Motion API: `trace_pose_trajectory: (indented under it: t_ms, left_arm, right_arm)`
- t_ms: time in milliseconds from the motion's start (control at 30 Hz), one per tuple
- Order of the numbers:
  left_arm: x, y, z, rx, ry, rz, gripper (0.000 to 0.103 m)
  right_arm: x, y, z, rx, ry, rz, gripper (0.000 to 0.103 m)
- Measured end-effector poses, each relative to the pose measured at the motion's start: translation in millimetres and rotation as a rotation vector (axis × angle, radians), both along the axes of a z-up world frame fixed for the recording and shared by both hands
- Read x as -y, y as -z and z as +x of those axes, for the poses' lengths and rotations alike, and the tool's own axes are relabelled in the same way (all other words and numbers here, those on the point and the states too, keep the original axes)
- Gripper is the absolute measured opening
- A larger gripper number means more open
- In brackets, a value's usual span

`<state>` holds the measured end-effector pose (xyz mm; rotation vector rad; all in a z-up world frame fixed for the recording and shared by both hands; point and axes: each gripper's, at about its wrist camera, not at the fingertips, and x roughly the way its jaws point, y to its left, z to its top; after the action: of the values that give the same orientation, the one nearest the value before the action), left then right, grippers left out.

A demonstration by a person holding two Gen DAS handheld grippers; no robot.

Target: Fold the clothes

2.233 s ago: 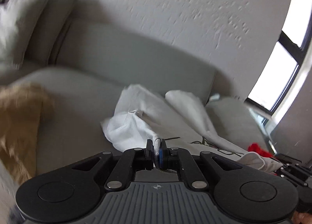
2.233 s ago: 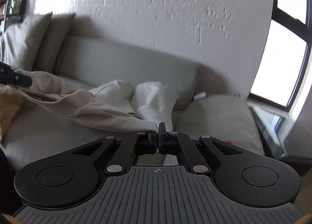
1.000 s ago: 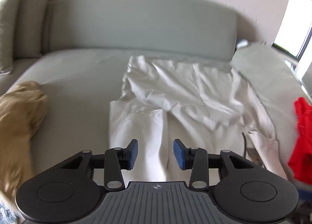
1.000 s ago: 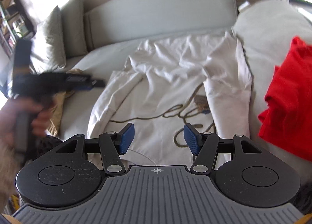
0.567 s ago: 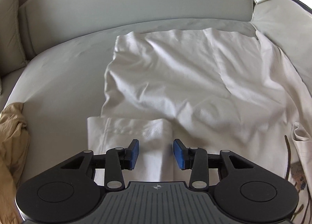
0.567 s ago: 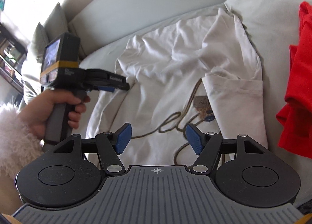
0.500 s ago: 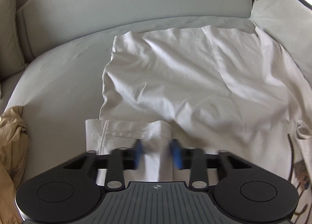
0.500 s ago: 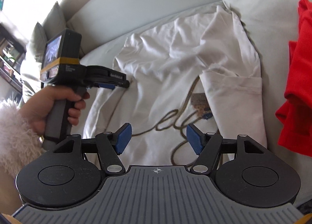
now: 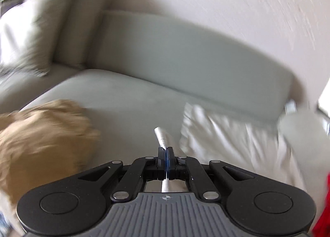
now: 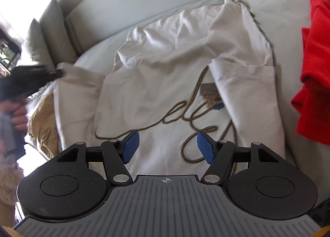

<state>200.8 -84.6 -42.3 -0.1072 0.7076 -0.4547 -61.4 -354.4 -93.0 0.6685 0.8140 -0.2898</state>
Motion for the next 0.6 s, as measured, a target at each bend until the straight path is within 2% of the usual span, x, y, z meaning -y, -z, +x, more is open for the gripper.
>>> trace_pose_trajectory:
  t_ms: [67,167,233,267,333,400,467,600]
  left_arm:
    - [-34.7,8.8,1.7,-0.010,-0.066,-0.028,0.000]
    - [-60.7,40.0,13.0,-0.130,-0.125,-0.044,0.001]
    - [-76.4,62.0,21.2,-0.217,-0.162,-0.052,0.006]
    - [-82.1,65.0,22.4,-0.236,-0.188,-0.065,0.007]
    - [-89.6,60.4,19.6,-0.224,-0.239,-0.076,0.019]
    - [-88.8,45.8,9.5,-0.172,-0.259,-0.037,0.033]
    - [-81.1,27.6,-3.4,-0.135,-0.250,0.029,0.033]
    - [-29.3,26.6,-52.7,-0.167,-0.016,0.015,0.033]
  right_arm:
    - [-8.5,0.5,3.4,-0.009,-0.013,-0.001,0.068]
    - [-21.5,2.0,8.2,-0.025,-0.037,0.000,0.068]
    - [-28.9,3.3,10.8,-0.037,-0.053,0.001,0.068]
    - [-31.2,2.8,10.5,-0.042,-0.058,-0.001,0.068]
    - [-35.0,1.4,8.9,-0.051,-0.068,-0.008,0.068]
    - [-32.3,-2.2,-0.7,-0.049,-0.060,-0.015,0.068]
    - [-23.8,-5.7,-17.1,-0.041,-0.018,-0.009,0.068]
    - [0.1,-16.5,-58.6,0.007,0.112,-0.035,0.068]
